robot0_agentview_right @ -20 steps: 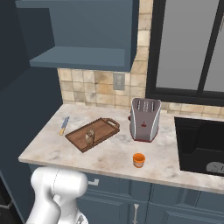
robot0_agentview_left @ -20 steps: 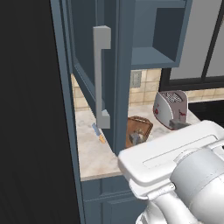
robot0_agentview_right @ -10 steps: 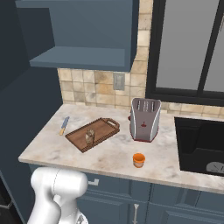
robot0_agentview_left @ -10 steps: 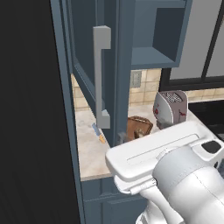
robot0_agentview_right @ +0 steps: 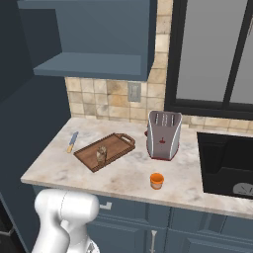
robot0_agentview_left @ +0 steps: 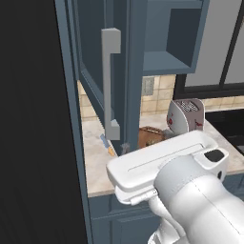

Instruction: Pick the bread, place it on the cutting board, pick the jam, place it on the counter, and close the cabinet.

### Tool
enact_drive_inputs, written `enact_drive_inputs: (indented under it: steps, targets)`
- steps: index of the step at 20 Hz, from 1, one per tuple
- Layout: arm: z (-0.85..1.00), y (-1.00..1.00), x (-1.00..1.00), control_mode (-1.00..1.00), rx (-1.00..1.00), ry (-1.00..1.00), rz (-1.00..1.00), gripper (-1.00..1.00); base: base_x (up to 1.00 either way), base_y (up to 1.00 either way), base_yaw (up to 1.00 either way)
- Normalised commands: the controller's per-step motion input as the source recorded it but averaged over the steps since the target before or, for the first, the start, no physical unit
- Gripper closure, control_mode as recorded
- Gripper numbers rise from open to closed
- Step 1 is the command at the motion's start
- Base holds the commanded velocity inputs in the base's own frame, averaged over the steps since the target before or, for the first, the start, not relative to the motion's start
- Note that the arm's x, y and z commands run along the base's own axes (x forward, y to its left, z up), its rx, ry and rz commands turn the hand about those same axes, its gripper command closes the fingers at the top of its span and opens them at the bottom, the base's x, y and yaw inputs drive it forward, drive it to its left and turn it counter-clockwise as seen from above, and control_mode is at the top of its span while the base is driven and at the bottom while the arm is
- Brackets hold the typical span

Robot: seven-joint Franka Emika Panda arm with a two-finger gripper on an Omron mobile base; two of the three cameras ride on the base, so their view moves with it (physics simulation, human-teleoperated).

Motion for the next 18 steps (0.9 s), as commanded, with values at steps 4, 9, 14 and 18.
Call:
enact_drive_inputs:
  steps: [4, 9, 14, 18]
  targets:
    - [-0.18, 0.11, 0.06, -1.0, 0.0, -0.01, 0.0, -1.0, 0.0, 0.0, 0.0]
    - [-0.14, 0.13, 0.03, -1.0, 0.0, -0.03, 0.0, -1.0, 0.0, 0.0, 0.0]
    - [-0.03, 0.03, 0.0, -1.0, 0.0, -0.05, 0.0, -1.0, 0.0, 0.0, 0.0]
    - [0.0, 0.0, 0.0, -1.0, 0.0, -0.07, 0.0, -1.0, 0.0, 0.0, 0.0]
